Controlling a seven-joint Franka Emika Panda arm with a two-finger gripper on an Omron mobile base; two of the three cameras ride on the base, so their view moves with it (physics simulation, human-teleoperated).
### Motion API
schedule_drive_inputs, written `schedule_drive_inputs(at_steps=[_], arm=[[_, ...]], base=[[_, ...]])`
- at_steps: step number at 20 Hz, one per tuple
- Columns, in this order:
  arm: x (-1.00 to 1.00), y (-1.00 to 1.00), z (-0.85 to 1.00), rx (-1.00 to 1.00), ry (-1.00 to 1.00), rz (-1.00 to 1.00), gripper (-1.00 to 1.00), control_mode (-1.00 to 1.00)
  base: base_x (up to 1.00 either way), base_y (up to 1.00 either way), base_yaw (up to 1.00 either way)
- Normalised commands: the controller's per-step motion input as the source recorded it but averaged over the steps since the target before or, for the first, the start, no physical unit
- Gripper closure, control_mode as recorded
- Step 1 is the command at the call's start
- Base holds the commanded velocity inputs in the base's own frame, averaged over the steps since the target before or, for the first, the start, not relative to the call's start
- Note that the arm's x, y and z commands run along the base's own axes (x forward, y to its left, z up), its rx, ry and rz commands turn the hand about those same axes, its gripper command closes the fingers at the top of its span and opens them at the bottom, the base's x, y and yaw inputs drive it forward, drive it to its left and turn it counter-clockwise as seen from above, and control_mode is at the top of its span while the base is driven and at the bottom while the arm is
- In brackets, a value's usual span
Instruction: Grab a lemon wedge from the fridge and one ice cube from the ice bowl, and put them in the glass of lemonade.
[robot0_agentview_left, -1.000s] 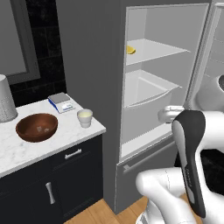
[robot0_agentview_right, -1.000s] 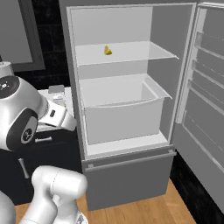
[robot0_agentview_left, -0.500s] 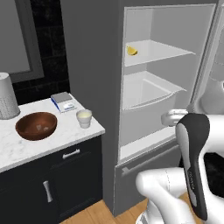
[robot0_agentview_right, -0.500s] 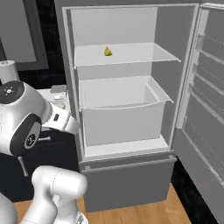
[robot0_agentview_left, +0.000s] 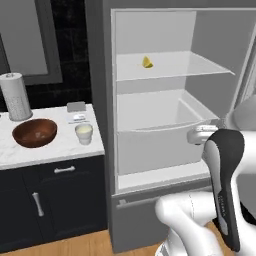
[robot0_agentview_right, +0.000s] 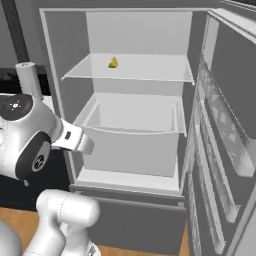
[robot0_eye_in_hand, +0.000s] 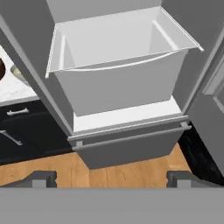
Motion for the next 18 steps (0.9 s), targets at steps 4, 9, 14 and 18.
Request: schedule_drive_inputs(at_steps=[4,9,14,18], arm=[[0.00,0.00,0.00,0.00,0.00,0.00,-1.00,1.00],[0.00,0.00,0.00,0.00,0.00,0.00,-1.00,1.00],[0.00,0.00,0.00,0.00,0.00,0.00,-1.00,1.00],[0.00,0.00,0.00,0.00,0.00,0.00,-1.00,1.00]], base=[[0.36,-0.41,0.44],[0.27,0.00,0.19],[0.40,-0.15,0.03],[0.46,-0.16,-0.04]])
